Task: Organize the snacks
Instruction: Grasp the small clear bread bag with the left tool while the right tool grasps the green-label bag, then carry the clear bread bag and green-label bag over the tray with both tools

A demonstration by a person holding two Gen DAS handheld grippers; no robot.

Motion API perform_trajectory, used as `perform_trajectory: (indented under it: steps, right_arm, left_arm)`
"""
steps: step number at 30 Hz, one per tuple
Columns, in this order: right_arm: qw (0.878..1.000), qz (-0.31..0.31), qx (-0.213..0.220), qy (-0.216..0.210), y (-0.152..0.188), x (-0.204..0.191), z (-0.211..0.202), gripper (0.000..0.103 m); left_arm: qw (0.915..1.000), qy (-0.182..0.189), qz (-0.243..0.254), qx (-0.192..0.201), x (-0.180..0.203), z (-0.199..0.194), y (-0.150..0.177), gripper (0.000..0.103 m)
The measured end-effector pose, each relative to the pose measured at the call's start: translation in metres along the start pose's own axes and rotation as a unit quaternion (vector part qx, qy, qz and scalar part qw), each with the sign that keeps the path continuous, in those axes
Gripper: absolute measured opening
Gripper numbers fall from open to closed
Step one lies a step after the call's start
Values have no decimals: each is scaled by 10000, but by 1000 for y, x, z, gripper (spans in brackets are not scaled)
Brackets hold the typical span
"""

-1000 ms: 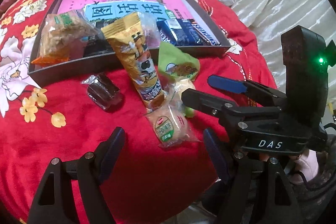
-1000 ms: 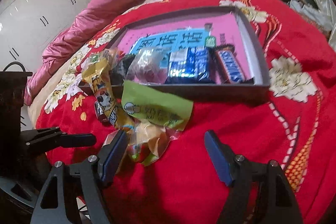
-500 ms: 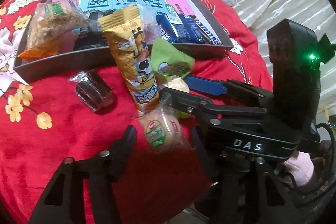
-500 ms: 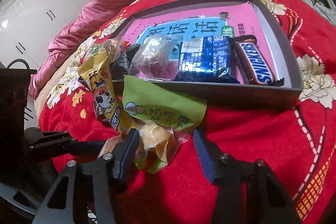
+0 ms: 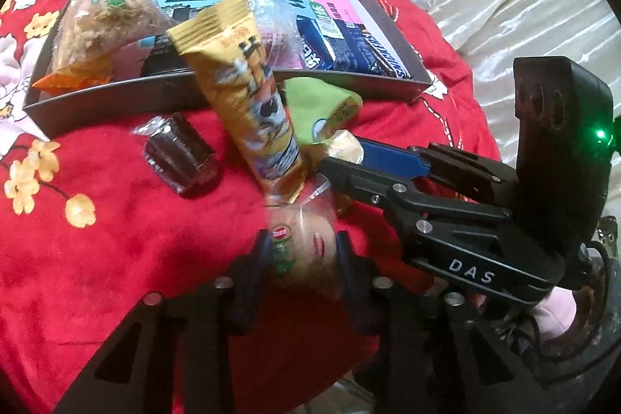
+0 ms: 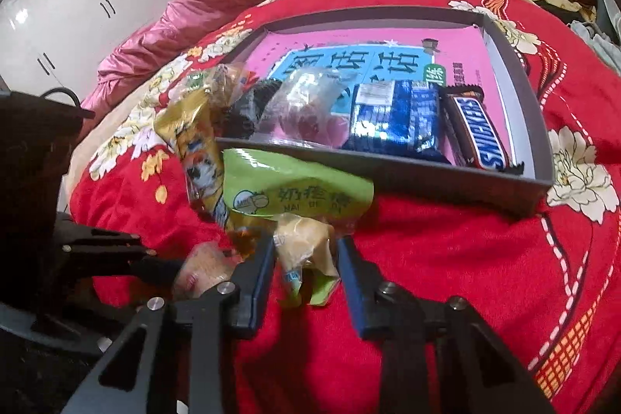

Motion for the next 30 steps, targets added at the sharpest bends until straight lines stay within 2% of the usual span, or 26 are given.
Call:
perform_trajectory:
  steps: [6,15,19,21,30]
  right_arm:
    - [9998,-64,163,-46,-4,-4,-10,32]
    - [9962,8,798,-348,-21,-14,-48,29]
    - [9982,-60,591,-115,-16,-10,-39,29]
    - [9978,29,648,-164,-17,-7,-41,29]
    - [9860,67,1658,-161,-49,-4,-81,29]
  left_arm:
    - [9999,-4,-50,94,-6,-17,0,28]
    - [9988,9,-73,485,-6,-52,-11,28]
    - [9981,6,-50,612,-5,-66,-14,28]
    - [9976,4,-44,684,-4,-71,-17,28]
    - [9927,-210,-9,1186,-10,-104,-39,28]
Point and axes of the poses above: each gripper's, at about its wrist camera, not at the fingertips, and z roughly the way its jaws point, x to its right, y to its underside, the point moved 9 cm from there along z, roughly the way its jaws point, and after that the axes turned 8 degrees about x, right-handed, at the moved point
